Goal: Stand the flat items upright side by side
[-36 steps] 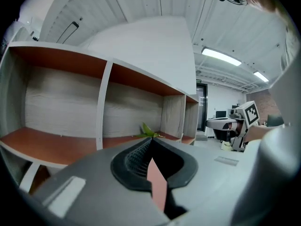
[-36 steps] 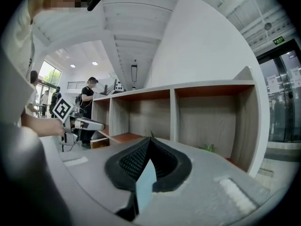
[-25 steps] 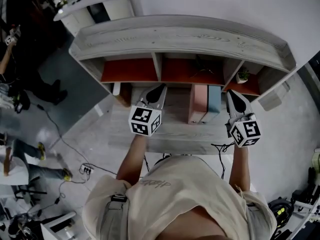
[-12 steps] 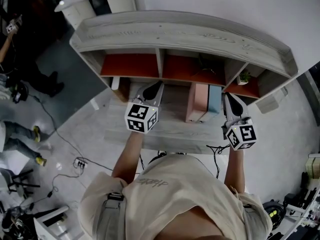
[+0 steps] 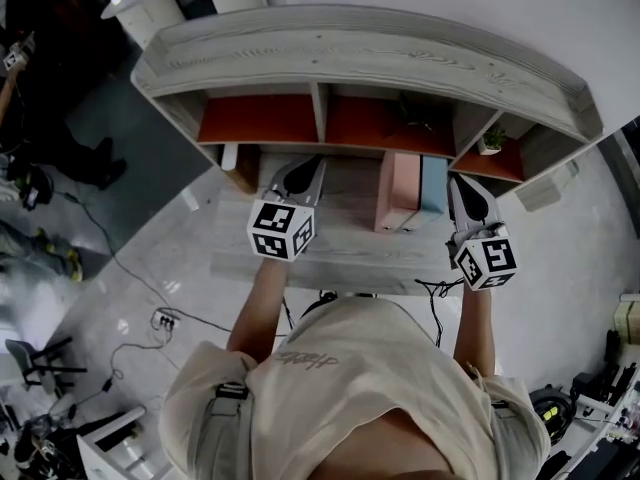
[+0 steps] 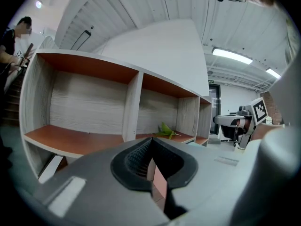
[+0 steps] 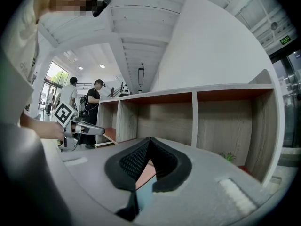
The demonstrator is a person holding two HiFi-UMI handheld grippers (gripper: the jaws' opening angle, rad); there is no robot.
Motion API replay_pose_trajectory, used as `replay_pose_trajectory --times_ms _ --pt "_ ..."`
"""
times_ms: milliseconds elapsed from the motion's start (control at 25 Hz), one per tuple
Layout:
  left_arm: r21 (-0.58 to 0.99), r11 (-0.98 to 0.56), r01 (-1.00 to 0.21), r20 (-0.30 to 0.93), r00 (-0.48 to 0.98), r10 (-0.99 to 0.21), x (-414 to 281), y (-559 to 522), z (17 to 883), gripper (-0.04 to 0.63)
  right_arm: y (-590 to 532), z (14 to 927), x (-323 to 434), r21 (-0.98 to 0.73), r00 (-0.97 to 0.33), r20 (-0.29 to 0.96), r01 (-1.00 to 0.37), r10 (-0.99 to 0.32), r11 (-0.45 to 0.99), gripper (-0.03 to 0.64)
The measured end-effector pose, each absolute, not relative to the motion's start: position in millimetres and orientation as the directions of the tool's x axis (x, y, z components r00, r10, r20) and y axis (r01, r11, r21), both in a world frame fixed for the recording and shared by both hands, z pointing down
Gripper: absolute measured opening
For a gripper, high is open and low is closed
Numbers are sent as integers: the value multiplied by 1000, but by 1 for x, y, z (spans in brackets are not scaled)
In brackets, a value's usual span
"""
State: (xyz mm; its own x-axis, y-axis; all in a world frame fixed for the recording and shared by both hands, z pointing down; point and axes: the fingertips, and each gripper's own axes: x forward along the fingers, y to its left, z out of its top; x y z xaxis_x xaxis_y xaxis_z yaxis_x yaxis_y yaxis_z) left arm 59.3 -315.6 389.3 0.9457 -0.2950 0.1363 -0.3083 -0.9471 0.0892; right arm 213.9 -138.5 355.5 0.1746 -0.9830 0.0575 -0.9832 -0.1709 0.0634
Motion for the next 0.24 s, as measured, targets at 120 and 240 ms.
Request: replay_pose_trajectory --times_ms 120,240 --pt "95 -947 -306 152 945 -290 60 -316 395 12 -141 357 214 59 171 60 -984 -983 -168 2" --pt "105 -947 -304 156 945 -286 64 -318 397 12 -144 354 217 64 168 56 -984 -984 -165 2"
